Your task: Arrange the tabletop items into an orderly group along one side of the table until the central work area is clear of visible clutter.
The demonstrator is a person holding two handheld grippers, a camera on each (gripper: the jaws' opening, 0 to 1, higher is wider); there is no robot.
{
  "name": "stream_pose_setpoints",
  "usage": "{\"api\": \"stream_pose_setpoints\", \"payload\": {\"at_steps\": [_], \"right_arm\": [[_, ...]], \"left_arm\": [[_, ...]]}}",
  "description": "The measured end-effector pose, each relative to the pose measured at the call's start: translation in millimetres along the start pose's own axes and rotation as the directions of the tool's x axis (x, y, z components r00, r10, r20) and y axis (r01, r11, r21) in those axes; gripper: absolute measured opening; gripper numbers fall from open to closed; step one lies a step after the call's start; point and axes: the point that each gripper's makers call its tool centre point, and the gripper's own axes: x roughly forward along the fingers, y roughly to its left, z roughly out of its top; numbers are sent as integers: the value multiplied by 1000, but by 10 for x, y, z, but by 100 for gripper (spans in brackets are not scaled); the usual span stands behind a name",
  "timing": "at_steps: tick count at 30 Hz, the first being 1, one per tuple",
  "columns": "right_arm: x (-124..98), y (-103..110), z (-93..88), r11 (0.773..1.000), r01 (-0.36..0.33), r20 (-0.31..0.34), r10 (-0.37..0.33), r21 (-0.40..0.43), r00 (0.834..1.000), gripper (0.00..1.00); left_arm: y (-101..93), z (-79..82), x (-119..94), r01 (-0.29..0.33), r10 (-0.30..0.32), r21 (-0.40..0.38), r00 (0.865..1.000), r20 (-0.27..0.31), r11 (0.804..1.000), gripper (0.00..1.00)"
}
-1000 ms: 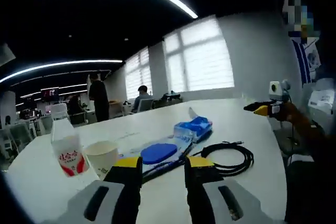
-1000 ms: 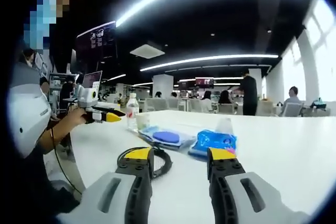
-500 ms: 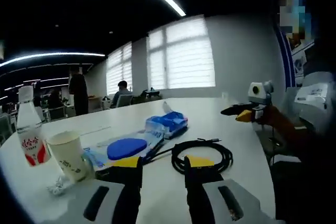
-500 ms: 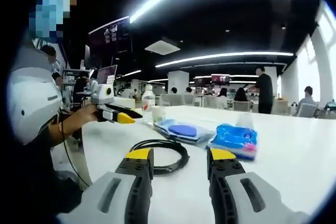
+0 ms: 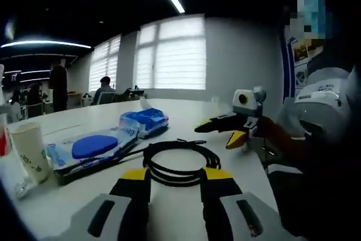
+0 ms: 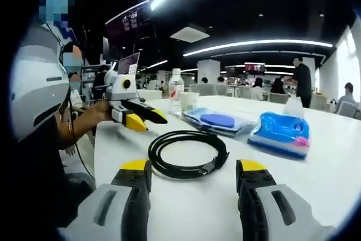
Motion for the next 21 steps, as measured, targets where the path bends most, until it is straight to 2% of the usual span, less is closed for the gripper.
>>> {"api": "stream_pose_setpoints", "payload": {"at_steps": [6,10,13,14,17,21], "right_arm": [[57,33,-44,1000,-14,-25,14,0,1000,63],[83,47,-75,1000,-21,-46,21,-9,999,62],[123,60,-106,999,-30,-69,29,-19,997,62],[141,57,-118,999,-31,-80,29,-26,996,62],[183,53,-143,998,-38,-102,33,-44,994,61],[255,73,-169,997,-60,-128,52,-58,990,61]], "left_arm": [[-47,-90,90,23,-24,-12,999,-29,1000,38],[-57,-99,106,27,-28,-15,999,-30,1000,46],[-10,-141,176,28,-30,-35,998,-47,999,48],[0,-138,185,25,-27,-31,998,-52,999,48],[-34,-203,233,38,-37,7,993,-114,999,52],[-42,-188,291,45,-44,5,993,-111,999,52]]}}
